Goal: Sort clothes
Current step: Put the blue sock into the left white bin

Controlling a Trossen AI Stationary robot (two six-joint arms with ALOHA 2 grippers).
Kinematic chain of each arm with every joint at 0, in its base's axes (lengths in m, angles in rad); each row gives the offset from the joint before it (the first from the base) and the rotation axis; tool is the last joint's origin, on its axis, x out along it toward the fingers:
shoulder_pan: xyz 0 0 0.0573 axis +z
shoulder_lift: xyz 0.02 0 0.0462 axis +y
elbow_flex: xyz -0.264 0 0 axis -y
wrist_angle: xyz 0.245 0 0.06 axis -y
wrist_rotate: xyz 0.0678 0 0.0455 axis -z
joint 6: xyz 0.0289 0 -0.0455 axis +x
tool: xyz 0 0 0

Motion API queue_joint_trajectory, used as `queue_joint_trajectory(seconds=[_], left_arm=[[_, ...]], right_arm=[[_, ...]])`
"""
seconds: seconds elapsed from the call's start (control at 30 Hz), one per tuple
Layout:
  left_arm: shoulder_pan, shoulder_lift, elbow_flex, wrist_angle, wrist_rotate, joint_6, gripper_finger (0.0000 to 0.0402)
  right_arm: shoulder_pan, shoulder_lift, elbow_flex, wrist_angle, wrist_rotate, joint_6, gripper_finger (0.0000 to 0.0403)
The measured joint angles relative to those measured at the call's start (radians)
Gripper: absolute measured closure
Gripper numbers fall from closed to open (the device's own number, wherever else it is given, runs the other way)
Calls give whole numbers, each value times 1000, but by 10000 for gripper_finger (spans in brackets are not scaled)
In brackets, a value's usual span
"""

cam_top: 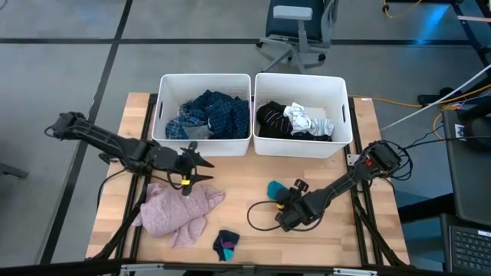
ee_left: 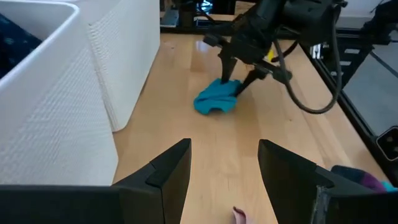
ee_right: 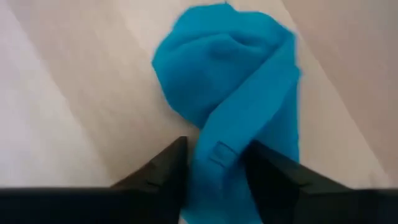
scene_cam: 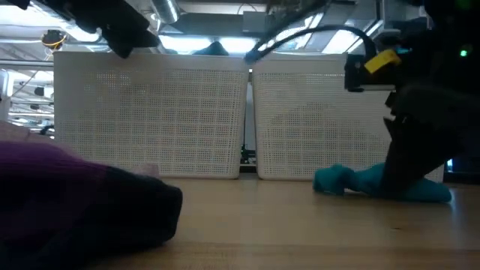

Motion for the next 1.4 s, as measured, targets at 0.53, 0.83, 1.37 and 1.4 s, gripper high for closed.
queue_joint_trajectory(seconds=[0.53, 0.83, 1.37, 1.4], left_arm=[[-2, 268, 0, 218, 1, 0, 224], [-2, 435, 0, 449, 3, 77, 224], [0, 706, 82, 559, 74, 105, 224], [0, 721, 89, 559, 74, 111, 225]], right_arm=[[-17, 0, -5, 369, 279, -342, 394], [-17, 0, -5, 553, 339, -475, 392], [-31, 0, -5, 659, 381, -521, 395], [-31, 0, -5, 660, 381, -521, 395]])
